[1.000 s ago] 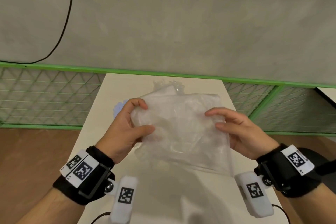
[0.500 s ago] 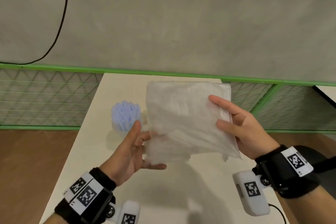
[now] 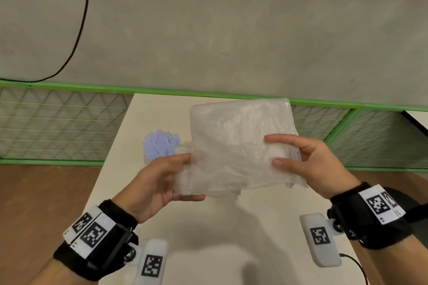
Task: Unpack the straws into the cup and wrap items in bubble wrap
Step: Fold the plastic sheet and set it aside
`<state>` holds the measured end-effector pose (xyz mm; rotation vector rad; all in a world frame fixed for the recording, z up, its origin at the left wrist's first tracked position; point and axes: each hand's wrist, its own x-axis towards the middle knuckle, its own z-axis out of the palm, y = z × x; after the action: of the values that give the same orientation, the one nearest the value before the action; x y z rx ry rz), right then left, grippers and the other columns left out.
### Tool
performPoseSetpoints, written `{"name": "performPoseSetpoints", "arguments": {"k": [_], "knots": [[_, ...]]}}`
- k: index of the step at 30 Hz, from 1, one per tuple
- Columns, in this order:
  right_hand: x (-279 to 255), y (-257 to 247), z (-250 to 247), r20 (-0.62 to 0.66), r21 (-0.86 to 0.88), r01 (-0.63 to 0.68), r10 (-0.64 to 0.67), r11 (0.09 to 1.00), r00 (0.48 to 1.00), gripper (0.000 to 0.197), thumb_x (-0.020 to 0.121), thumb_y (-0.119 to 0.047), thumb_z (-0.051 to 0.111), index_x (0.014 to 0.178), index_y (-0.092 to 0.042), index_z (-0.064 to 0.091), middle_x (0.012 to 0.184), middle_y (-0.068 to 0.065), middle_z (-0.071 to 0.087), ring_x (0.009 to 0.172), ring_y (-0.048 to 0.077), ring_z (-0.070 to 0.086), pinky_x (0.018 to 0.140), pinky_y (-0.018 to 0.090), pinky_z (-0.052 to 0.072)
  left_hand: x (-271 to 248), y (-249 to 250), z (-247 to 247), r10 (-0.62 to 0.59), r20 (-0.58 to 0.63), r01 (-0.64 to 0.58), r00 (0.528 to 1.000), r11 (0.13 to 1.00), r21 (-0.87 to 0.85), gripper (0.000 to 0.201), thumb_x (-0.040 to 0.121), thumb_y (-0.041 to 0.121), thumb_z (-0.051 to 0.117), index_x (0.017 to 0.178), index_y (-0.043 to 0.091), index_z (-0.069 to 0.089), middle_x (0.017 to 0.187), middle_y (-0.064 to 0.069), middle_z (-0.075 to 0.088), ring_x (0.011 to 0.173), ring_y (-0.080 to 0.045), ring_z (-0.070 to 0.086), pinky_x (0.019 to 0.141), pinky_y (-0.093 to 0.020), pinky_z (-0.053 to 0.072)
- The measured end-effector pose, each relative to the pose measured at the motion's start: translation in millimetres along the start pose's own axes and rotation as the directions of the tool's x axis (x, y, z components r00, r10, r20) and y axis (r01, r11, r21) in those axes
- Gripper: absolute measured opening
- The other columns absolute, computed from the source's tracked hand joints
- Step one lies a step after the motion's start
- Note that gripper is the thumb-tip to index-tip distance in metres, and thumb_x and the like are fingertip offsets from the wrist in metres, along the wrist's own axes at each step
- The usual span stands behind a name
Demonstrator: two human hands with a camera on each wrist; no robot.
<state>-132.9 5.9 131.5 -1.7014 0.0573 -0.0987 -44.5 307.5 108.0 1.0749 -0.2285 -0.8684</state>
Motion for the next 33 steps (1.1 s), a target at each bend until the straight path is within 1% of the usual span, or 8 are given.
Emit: {"name": "performPoseSetpoints", "arguments": {"k": [3, 6, 11, 16, 20, 24, 28, 33], "knots": [[-0.2, -3.9, 3.5, 0.059, -0.113, 0.03, -0.023, 0.993, 0.998, 0.057, 0.071, -0.008, 0.078, 0.125, -0.024, 0.065, 0.134, -0.012, 0.06, 0.126, 0.01, 0.054, 0.105, 0.035, 0.046, -1.7, 4.4, 9.5, -0.028, 0.047, 0.028, 0.998, 1.0, 0.009, 0.075, 0.058, 0.056, 0.085, 0.119, 0.014, 0.071, 0.127, -0.01, 0.067, 0.114, -0.031, 0.066, 0.077, -0.042, 0.06], [1.6, -8.3, 7.6, 0.109, -0.157, 0.019, -0.002, 0.987, 0.994, 0.075, 0.067, -0.009, 0.083, 0.134, -0.032, 0.056, 0.141, -0.018, 0.051, 0.134, 0.008, 0.046, 0.111, 0.043, 0.039, 3.1, 1.6, 19.5, 0.013, 0.001, -0.013, 1.0, 0.986, 0.168, 0.046, 0.071, 0.023, 0.08, 0.114, 0.009, 0.07, 0.117, -0.011, 0.072, 0.104, -0.025, 0.071, 0.073, -0.031, 0.06], [1.5, -17.6, 9.1, 0.143, -0.174, -0.015, 0.041, 0.985, 0.989, 0.091, 0.061, -0.003, 0.086, 0.135, -0.043, 0.052, 0.143, -0.024, 0.047, 0.127, 0.027, 0.051, 0.097, 0.058, 0.048, 5.5, 2.7, 6.6, 0.011, 0.006, -0.012, 1.0, 0.973, 0.231, 0.058, 0.065, -0.007, 0.076, 0.12, 0.001, 0.061, 0.117, -0.016, 0.071, 0.104, -0.028, 0.07, 0.077, -0.03, 0.059], [2.4, -18.8, 7.6, 0.154, -0.249, 0.036, 0.003, 0.968, 0.988, 0.095, 0.064, 0.0, 0.086, 0.139, -0.043, 0.046, 0.142, -0.03, 0.044, 0.136, -0.005, 0.035, 0.108, 0.024, 0.04, 2.8, 8.6, 6.3, -0.041, 0.106, 0.036, 0.994, 0.998, 0.042, 0.072, 0.057, 0.028, 0.091, 0.121, 0.009, 0.068, 0.126, -0.015, 0.067, 0.112, -0.03, 0.067, 0.082, -0.04, 0.059], [2.9, -20.8, 11.1, 0.21, -0.26, 0.005, 0.052, 0.966, 0.976, 0.093, 0.067, 0.0, 0.085, 0.139, -0.045, 0.047, 0.145, -0.027, 0.042, 0.137, 0.001, 0.038, 0.09, 0.055, 0.054, 8.9, 1.0, 16.2, 0.008, 0.024, -0.013, 1.0, 0.981, 0.195, 0.041, 0.071, 0.009, 0.077, 0.112, 0.006, 0.071, 0.114, -0.016, 0.072, 0.101, -0.028, 0.071, 0.078, -0.032, 0.06], [11.3, -13.6, 4.6, 0.031, 0.129, 0.087, -0.091, 0.988, 0.995, 0.102, 0.06, -0.009, 0.09, 0.146, -0.032, 0.04, 0.14, -0.002, 0.054, 0.11, 0.025, 0.061, 0.083, 0.041, 0.058, 8.9, -3.5, 18.0, 0.103, 0.007, -0.103, 0.995, 0.982, 0.159, 0.043, 0.07, -0.006, 0.069, 0.111, 0.007, 0.069, 0.1, -0.018, 0.074, 0.083, -0.026, 0.073, 0.071, -0.028, 0.059], [9.5, 6.5, 24.3, -0.049, 0.71, 0.023, 0.017, 0.703, 0.999, 0.106, 0.044, -0.043, 0.097, 0.133, -0.012, 0.047, 0.12, 0.009, 0.062, 0.095, 0.024, 0.059, 0.078, 0.029, 0.056, 15.5, -15.0, 27.5, 0.287, -0.092, -0.28, 0.953, 0.956, 0.087, 0.04, 0.071, -0.003, 0.071, 0.107, 0.015, 0.073, 0.102, -0.016, 0.074, 0.086, -0.025, 0.072, 0.073, -0.027, 0.058], [6.0, 15.1, 73.9, 0.024, 0.54, -0.058, 0.054, 0.839, 0.998, 0.059, 0.078, -0.041, 0.076, 0.121, -0.003, 0.062, 0.126, 0.02, 0.063, 0.12, 0.034, 0.058, 0.104, 0.04, 0.045, 22.8, -27.9, 50.8, 0.401, -0.185, -0.347, 0.897, 0.899, 0.266, 0.063, 0.063, 0.022, 0.083, 0.122, 0.015, 0.061, 0.115, -0.006, 0.073, 0.111, -0.025, 0.068, 0.096, -0.041, 0.053]]}}
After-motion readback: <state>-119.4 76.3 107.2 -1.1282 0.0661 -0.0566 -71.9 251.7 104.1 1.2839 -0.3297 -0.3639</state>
